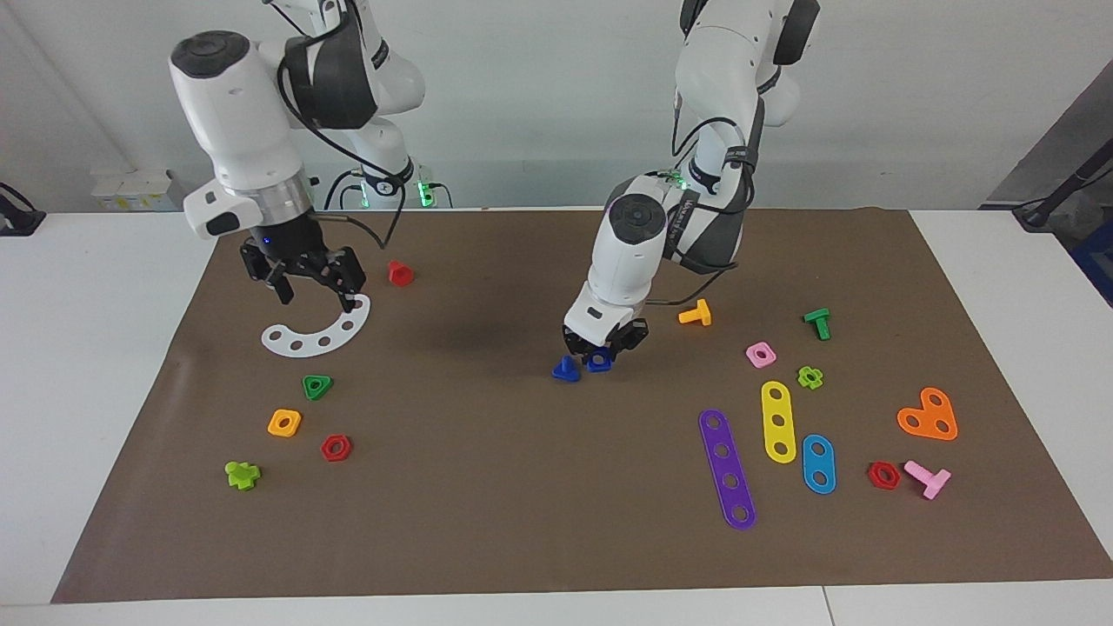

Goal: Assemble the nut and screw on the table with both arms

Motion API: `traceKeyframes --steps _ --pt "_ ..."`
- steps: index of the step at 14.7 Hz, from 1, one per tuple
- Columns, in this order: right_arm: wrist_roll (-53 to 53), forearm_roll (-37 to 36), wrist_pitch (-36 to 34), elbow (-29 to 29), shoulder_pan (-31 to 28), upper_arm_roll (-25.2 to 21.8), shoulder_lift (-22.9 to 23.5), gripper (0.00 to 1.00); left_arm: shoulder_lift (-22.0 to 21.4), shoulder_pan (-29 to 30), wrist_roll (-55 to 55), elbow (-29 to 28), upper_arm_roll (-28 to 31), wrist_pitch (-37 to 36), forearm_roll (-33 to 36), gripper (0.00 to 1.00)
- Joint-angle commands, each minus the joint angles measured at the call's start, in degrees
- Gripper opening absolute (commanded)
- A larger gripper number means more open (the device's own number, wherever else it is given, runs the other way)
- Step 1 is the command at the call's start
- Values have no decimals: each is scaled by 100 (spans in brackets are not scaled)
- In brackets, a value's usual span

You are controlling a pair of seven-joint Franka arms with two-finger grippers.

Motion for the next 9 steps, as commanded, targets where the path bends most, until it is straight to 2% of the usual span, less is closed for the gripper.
traceKeyframes --steps 1,4,6,9 --pt "-495 154 -919 511 -356 77 -99 100 238 -257 -189 320 117 -137 -110 0" --pt "-925 48 -1817 1171 -585 77 -107 100 326 -363 -321 426 125 -128 -83 0" --pt "-944 30 -2038 1216 -612 77 -142 100 335 -381 -322 426 125 -128 -83 0" --pt "-900 30 -2021 1032 -629 86 -248 100 335 -381 -322 400 125 -110 -57 0"
